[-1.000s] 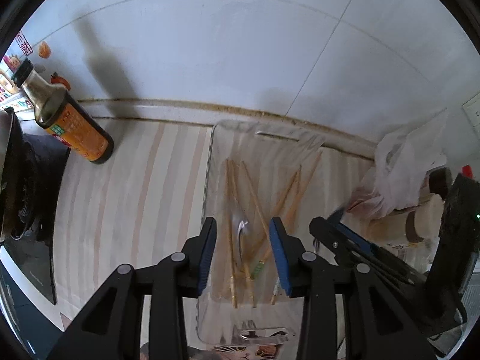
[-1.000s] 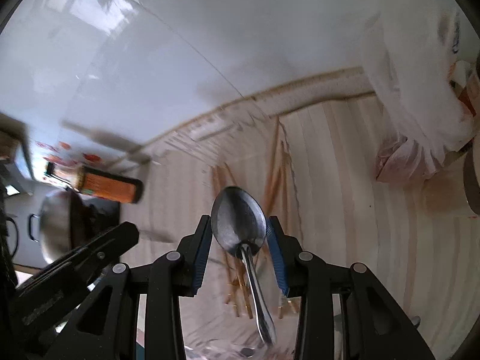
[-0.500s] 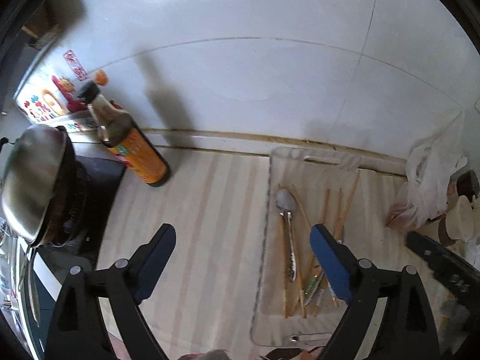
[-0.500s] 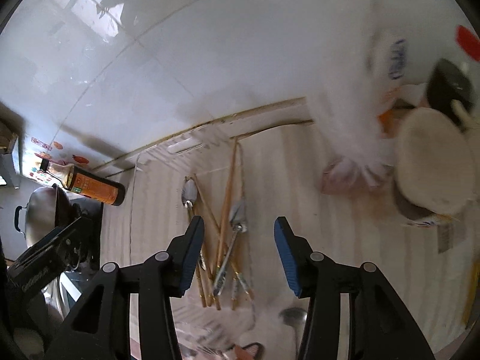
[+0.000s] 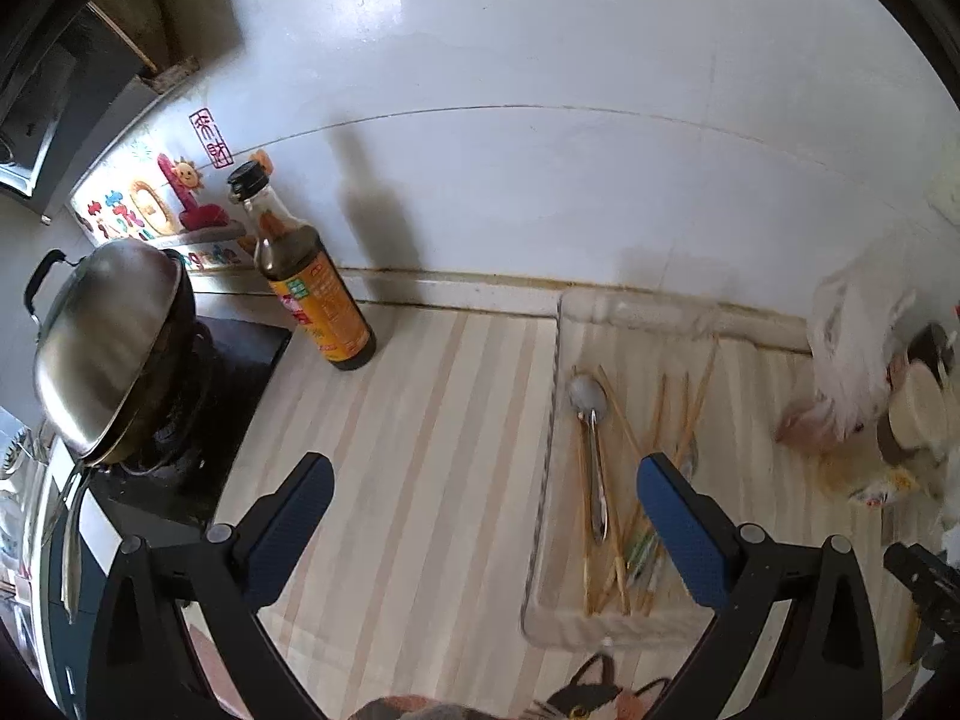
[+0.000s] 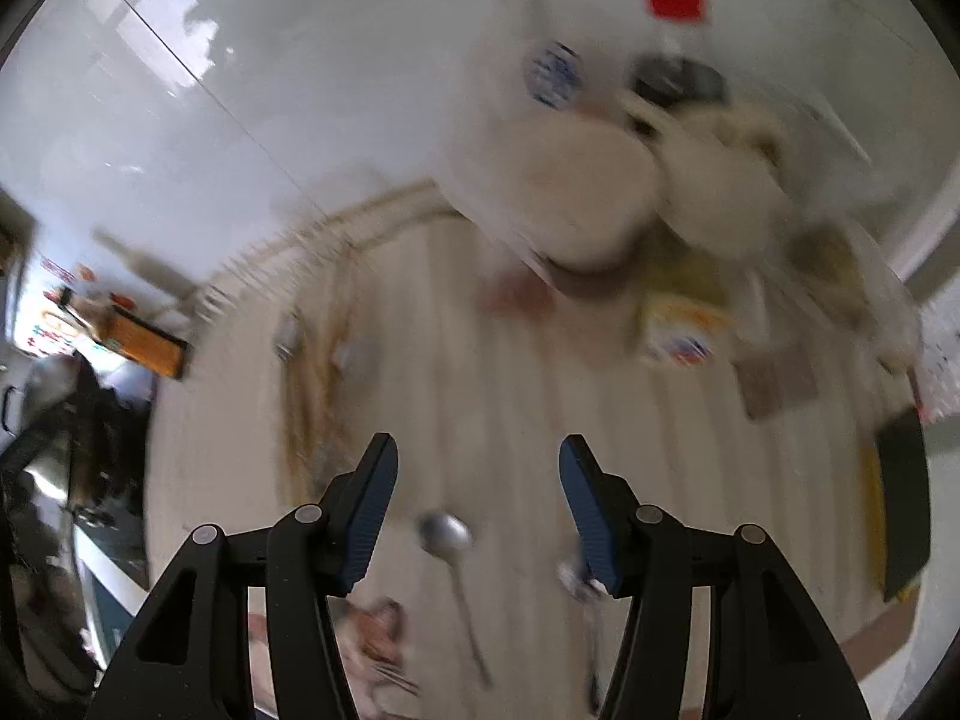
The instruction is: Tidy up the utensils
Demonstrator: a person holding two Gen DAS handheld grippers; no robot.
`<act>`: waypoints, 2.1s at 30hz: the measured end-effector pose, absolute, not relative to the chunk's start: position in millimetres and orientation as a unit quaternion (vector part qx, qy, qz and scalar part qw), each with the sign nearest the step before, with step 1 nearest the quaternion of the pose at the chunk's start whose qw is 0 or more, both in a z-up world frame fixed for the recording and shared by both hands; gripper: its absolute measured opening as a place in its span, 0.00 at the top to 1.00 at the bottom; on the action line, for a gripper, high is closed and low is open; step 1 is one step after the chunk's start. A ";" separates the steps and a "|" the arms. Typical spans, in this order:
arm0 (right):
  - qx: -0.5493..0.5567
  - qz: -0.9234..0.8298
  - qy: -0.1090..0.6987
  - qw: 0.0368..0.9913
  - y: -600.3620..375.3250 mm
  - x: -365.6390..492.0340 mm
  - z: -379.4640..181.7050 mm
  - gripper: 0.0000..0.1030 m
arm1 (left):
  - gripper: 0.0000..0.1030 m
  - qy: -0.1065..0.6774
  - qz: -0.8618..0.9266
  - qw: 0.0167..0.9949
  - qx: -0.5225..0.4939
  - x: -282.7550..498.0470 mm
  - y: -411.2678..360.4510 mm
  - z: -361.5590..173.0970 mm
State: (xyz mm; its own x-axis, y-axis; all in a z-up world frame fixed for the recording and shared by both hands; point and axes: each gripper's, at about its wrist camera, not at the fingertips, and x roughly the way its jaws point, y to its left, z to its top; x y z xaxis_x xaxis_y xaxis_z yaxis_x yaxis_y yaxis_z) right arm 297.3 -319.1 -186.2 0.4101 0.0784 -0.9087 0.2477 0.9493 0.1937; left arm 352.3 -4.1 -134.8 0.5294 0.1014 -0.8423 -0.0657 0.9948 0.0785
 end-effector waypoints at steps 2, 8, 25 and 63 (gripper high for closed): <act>0.144 -0.063 0.556 0.816 -326.8 284.4 -203.5 0.43 | 0.00 0.489 0.045 0.871 0.023 337.9 -8.8 -139.3; 0.140 -0.089 0.602 0.781 -344.6 255.8 -265.4 0.43 | 0.00 0.525 0.040 0.850 0.037 290.9 -18.4 -176.5; 0.013 -0.096 0.596 0.797 -323.9 232.7 -311.7 0.64 | 0.01 0.621 -0.025 0.782 0.051 239.7 -95.1 -269.6; 0.091 -0.183 0.579 0.790 -446.6 170.7 -288.0 0.63 | 0.95 0.608 -0.049 0.790 0.057 256.3 -235.3 -303.7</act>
